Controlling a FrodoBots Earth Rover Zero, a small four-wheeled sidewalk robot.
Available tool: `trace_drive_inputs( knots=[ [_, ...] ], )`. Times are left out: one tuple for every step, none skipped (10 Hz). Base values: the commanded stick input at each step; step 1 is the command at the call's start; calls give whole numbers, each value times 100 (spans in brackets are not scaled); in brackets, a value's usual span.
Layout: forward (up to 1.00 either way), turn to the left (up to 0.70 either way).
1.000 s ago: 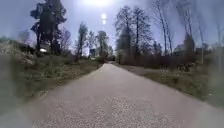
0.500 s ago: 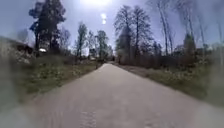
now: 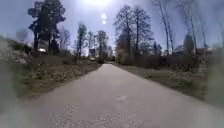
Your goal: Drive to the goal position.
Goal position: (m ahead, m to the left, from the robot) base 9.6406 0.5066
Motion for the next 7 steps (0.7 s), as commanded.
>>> trace_drive_inputs(
  knots=[
    [70,0],
    [70,0],
    [70,0],
    [70,0],
    [70,0],
    [70,0],
    [70,0]
  ],
)
